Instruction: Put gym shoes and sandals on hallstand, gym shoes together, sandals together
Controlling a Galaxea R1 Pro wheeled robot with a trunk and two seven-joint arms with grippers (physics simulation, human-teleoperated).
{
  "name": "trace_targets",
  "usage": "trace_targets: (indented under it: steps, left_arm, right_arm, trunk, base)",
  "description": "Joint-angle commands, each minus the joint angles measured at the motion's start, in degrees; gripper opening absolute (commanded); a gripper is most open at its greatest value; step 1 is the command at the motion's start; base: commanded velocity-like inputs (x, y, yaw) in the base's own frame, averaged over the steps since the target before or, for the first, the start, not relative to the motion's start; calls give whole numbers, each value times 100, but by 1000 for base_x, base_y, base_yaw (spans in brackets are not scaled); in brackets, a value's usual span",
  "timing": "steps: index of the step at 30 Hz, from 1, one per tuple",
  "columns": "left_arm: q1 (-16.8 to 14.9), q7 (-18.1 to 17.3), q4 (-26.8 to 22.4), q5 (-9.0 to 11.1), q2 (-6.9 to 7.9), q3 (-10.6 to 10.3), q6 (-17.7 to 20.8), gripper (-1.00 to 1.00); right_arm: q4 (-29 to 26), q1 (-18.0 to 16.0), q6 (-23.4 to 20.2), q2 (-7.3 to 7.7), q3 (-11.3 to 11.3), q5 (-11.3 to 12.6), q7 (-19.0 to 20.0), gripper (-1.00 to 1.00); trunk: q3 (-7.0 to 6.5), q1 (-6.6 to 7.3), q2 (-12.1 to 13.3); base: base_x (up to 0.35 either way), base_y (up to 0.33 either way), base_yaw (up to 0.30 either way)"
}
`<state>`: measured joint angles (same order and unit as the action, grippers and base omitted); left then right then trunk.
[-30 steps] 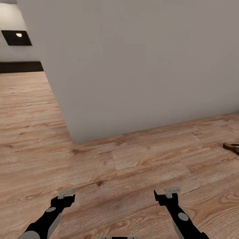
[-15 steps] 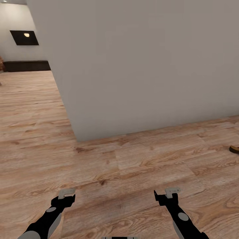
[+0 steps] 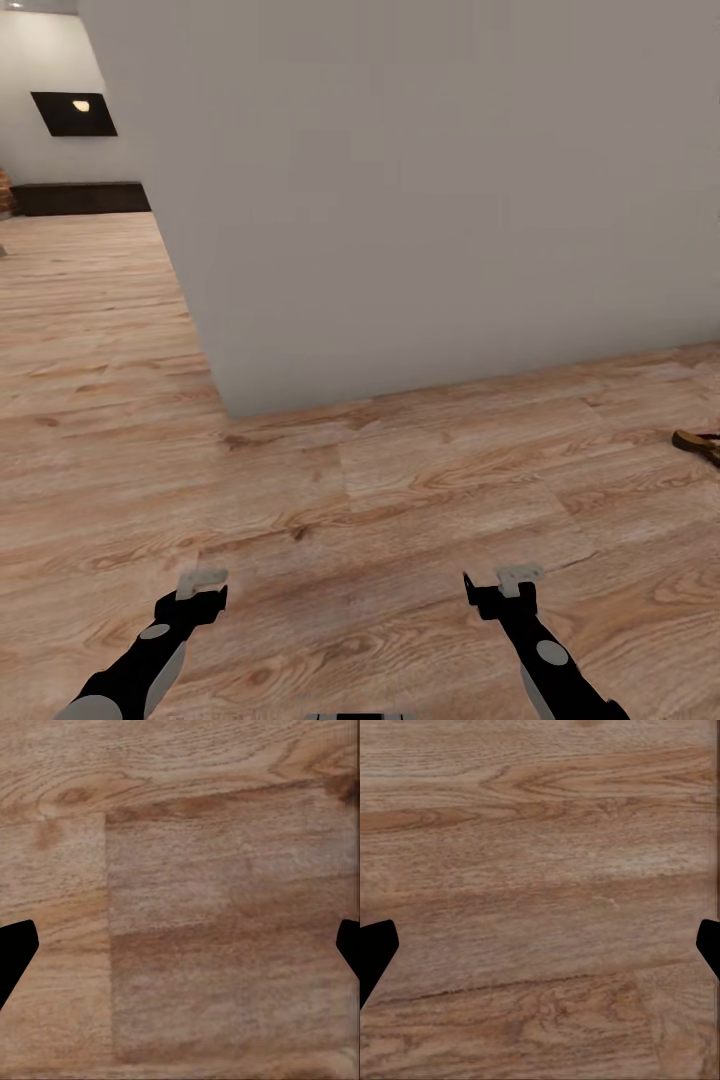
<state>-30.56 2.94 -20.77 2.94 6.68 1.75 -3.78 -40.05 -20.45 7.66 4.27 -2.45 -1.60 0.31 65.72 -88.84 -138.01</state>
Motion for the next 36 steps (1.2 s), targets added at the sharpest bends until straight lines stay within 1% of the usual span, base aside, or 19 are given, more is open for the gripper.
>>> trace_targets:
  steps: [1,11,21,30,36]
  left_arm:
    - [-2,6,3,31,0,1,-18,100]
    - [-2,5,11,31,-8,1,-18,100]
    - [-2,6,4,31,-4,1,-18,100]
    - [-2,5,3,31,-7,1,-18,100]
    - [-2,4,3,31,-8,1,-18,100]
  right_arm:
    - [4,-3,16,4,-9,-16,3,100]
    - [5,-3,16,4,-9,-16,4,100]
    - [6,-3,16,4,-9,-16,4,100]
    - [6,-3,16,4,-9,-16,2,100]
    - [6,-3,16,4,-9,-16,-3,100]
  trunk:
    - [4,3,-2]
    - [4,3,-2]
    - [4,3,-2]
    - [4,3,-2]
    - [4,3,-2]
  base:
    - [-106,-84,0]
    - [-35,-27,0]
    - [-200,-123,0]
    - [-56,-29,0]
    - [-4,-2,154]
